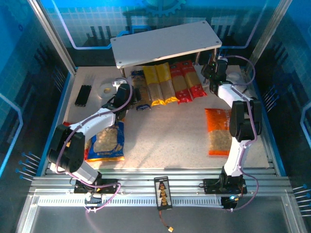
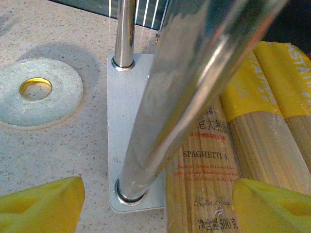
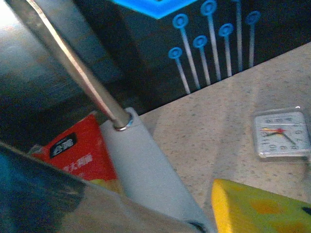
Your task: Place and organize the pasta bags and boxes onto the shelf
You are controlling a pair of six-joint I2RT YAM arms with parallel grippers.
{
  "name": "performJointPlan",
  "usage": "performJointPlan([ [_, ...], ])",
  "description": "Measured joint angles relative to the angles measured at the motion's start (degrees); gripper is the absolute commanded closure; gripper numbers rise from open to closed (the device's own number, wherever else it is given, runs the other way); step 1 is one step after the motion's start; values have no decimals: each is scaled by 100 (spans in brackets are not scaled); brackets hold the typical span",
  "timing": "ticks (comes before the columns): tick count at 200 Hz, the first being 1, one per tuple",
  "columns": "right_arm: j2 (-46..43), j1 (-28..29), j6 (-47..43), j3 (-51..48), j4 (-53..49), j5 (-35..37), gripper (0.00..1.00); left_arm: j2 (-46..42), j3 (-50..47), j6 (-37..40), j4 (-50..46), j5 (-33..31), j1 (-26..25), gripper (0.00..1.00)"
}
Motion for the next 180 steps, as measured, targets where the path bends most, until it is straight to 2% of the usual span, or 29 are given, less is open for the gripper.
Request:
performJointPlan([
  [35,0,15,9,0,125,-293,83,37,61,0,7,44,33,25],
  [55,0,9,-44,-2,138,-341,93,46,72,0,13,68,48,30],
  [76,-26,-4,-76,-63,188,-387,99,46,72,11,11,96,63,32],
  [116,-192,-13,-140,-422,452,-439,100,-17,52,13,-96,98,76,33],
  [180,-1152,109,-186,-1600,540,-417,100,-232,-57,149,-256,203,302,32],
])
